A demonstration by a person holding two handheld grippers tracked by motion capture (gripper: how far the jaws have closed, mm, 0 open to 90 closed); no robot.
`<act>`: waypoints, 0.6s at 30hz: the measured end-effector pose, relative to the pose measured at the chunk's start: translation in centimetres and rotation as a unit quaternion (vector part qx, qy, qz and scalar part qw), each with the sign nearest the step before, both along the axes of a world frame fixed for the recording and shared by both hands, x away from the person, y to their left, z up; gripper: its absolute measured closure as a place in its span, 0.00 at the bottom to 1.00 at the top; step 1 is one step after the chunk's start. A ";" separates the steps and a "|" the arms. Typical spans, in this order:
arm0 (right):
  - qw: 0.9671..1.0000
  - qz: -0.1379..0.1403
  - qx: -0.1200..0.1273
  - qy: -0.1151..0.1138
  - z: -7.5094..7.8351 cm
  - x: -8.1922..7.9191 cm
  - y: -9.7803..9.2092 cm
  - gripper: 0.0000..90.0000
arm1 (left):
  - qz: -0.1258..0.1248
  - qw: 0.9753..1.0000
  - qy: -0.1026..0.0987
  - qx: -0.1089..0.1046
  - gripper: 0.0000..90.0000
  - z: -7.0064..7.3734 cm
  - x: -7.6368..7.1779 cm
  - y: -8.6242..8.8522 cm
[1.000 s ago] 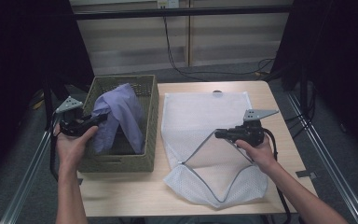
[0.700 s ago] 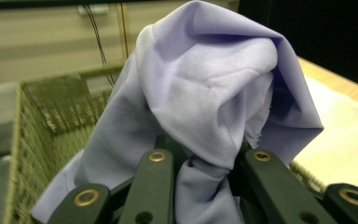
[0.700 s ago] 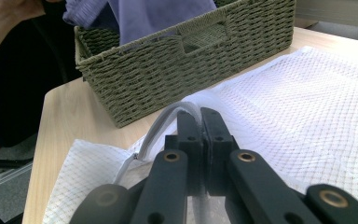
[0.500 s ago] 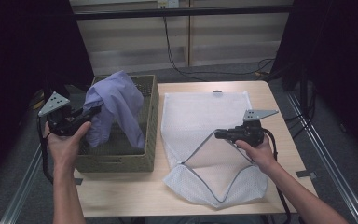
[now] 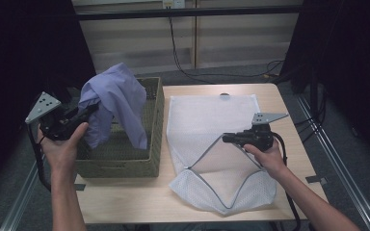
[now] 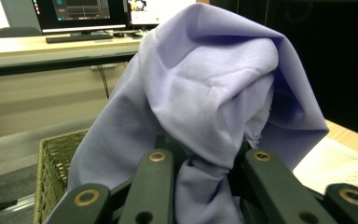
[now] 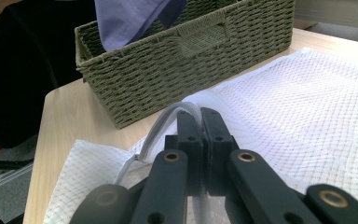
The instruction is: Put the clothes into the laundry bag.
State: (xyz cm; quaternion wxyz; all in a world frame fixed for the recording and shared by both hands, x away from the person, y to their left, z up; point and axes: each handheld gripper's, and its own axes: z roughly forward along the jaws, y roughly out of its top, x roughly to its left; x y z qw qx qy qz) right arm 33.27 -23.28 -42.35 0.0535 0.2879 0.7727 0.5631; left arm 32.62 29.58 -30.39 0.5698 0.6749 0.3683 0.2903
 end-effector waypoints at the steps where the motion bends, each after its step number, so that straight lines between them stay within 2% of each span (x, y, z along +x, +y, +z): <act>1: 1.000 0.000 0.000 0.000 0.0 0.0 0.0 0.98 | 0.000 1.000 0.000 0.000 0.88 0.0 0.0 0.0; 6: 1.000 0.000 0.000 0.000 0.0 0.0 0.0 0.98 | -0.002 1.000 -0.017 -0.008 0.88 0.6 -0.5 -0.1; 12: 1.000 0.000 -0.001 0.001 0.0 0.0 0.0 0.98 | -0.010 0.999 -0.049 -0.015 0.88 2.0 -1.5 -0.4; 14: 1.000 0.000 -0.001 0.001 0.0 0.0 0.0 0.98 | -0.014 0.998 -0.050 -0.019 0.88 2.1 -1.7 -0.5; 15: 1.000 0.000 -0.001 0.001 0.0 0.0 0.1 0.98 | -0.015 0.998 -0.052 -0.028 0.88 2.2 -1.8 -0.6; 18: 1.000 0.000 -0.001 0.000 0.0 0.0 0.1 0.98 | -0.016 0.998 -0.060 -0.028 0.88 2.4 -2.0 -0.7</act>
